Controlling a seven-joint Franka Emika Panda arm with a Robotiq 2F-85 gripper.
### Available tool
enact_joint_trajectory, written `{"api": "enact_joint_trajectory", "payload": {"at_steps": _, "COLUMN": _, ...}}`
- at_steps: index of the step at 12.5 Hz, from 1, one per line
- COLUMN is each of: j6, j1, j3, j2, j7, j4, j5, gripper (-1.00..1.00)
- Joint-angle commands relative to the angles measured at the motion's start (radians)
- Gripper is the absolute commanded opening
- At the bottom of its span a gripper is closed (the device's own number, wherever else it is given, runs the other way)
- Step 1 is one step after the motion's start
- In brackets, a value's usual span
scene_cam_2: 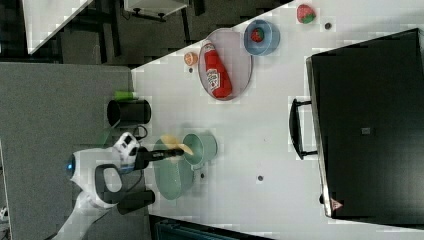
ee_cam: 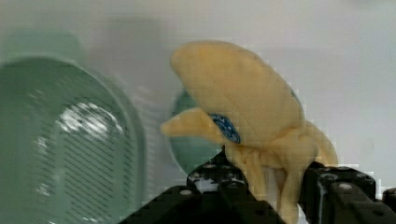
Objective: Pick Banana and place it in mug.
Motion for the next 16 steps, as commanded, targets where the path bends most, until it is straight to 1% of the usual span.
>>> {"api": "enact_joint_trajectory", "payload": {"at_steps": 1, "j6": 0.022, "j1": -0.009, "j3": -0.001, "j2": 0.045, "j7": 0.085, "j4": -0.016, "j5": 0.020, "gripper": -0.09}}
{"api": "enact_joint_trajectory", "payload": {"at_steps": 4, "j6": 0.023, "j1": -0.008, "j3": 0.002, "j2": 0.050, "j7": 0.085, "j4": -0.013, "j5": 0.020, "gripper": 0.58}}
{"api": "enact_joint_trajectory", "payload": {"at_steps": 6, "j6": 0.021, "j1": -0.009, "j3": 0.002, "j2": 0.021, "j7": 0.085, "j4": -0.011, "j5": 0.020, "gripper": 1.00}}
{"api": "enact_joint_trajectory", "payload": {"at_steps": 8, "j6": 0.014, "j1": -0.016, "j3": -0.010, "j2": -0.042, "j7": 0.085, "j4": -0.011, "j5": 0.022, "gripper": 1.00}}
{"api": "enact_joint_trajectory", "payload": {"at_steps": 10, "j6": -0.021, "j1": -0.029, "j3": -0.047, "j2": -0.131, "j7": 0.085, "j4": -0.009, "j5": 0.022, "gripper": 1.00}}
{"api": "enact_joint_trajectory", "payload": {"at_steps": 13, "j6": -0.134, "j1": -0.052, "j3": -0.163, "j2": -0.273, "j7": 0.085, "j4": 0.033, "j5": 0.022, "gripper": 1.00}}
{"api": "enact_joint_trajectory", "payload": {"at_steps": 16, "j6": -0.354, "j1": -0.073, "j3": -0.309, "j2": -0.361, "j7": 0.085, "j4": 0.136, "j5": 0.022, "gripper": 1.00}}
